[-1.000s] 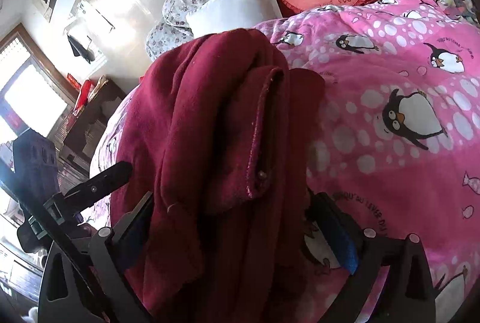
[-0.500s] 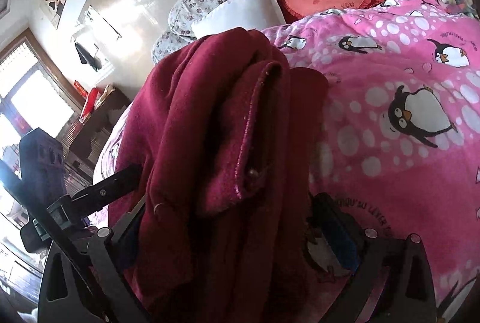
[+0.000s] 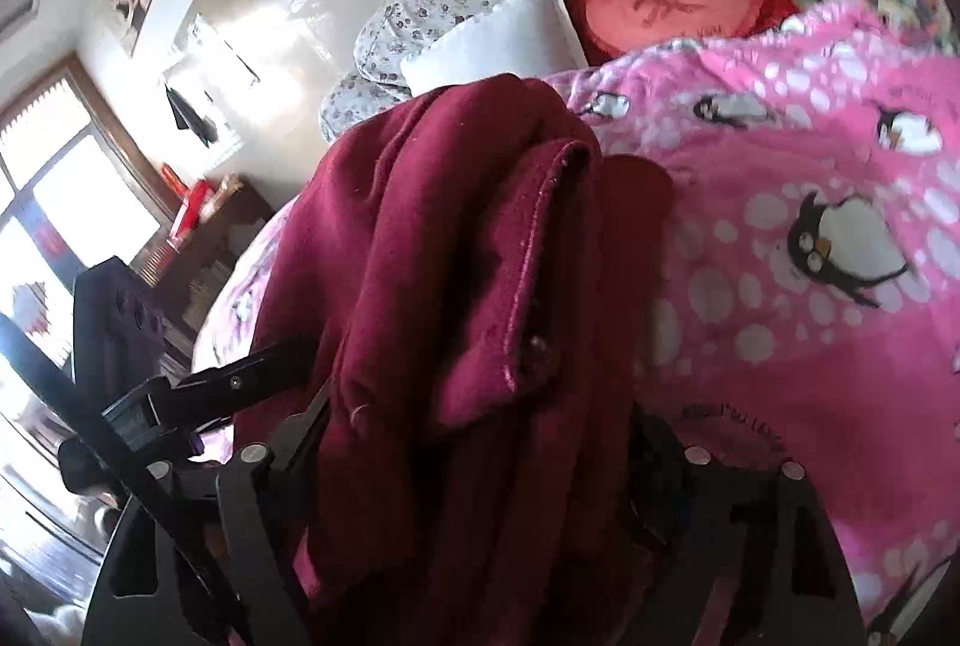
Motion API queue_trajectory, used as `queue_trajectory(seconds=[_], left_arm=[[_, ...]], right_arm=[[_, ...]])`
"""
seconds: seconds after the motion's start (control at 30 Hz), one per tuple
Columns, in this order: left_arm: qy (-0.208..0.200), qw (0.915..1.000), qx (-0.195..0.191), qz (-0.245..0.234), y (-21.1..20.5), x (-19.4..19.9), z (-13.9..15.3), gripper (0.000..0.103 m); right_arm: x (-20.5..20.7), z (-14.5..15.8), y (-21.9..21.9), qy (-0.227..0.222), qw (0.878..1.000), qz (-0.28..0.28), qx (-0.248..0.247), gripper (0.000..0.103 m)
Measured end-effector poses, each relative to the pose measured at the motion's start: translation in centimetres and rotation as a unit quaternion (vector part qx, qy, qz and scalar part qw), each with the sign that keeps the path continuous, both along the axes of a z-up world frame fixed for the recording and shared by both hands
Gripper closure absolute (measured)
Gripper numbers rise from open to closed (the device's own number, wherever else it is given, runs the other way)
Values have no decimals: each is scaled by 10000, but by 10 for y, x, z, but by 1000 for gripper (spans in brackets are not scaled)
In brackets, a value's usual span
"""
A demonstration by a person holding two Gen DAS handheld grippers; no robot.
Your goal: Fold small clothes
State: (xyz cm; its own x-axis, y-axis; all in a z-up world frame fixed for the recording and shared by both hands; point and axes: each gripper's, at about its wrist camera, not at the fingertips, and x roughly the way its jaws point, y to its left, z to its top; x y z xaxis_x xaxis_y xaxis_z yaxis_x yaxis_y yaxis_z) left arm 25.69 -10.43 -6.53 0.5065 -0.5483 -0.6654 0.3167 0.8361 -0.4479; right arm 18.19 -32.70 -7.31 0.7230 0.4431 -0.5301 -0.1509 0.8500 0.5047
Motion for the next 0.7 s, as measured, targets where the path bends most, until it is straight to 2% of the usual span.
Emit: queue_trajectory(seconds=[0.03, 0.07, 0.1, 0.2, 0.27, 0.37, 0.57, 0.7], left_arm=[[6, 9999, -114, -116, 0, -1, 1, 12], [11, 9995, -211, -235, -1, -1, 2, 33], [-24, 9987, -315, -408, -3, -4, 7, 42], [-313, 9988, -21, -381, -10, -12, 15, 47], [-247, 9990, -65, -368, -8, -13, 18, 51], [-174, 9989, -156, -412, -1, -20, 30, 56], [-310, 9990, 20, -312, 28, -61, 68, 56], [-476, 9982, 284, -223, 51, -93, 90, 56]], right_arm=[[-2, 2, 3, -44, 10000, -2, -87, 24], [-3, 3, 4, -77, 9999, -27, -125, 28], [-4, 5, 4, -87, 9999, -44, -130, 30], [-8, 15, 10, -145, 9994, -8, -322, 38], [-11, 20, 13, -143, 9993, -16, -352, 43], [-22, 33, 20, -218, 9988, -32, -434, 44], [-49, 59, 41, -302, 9989, 214, -276, 44], [-72, 72, 64, -351, 9983, 444, -160, 44]])
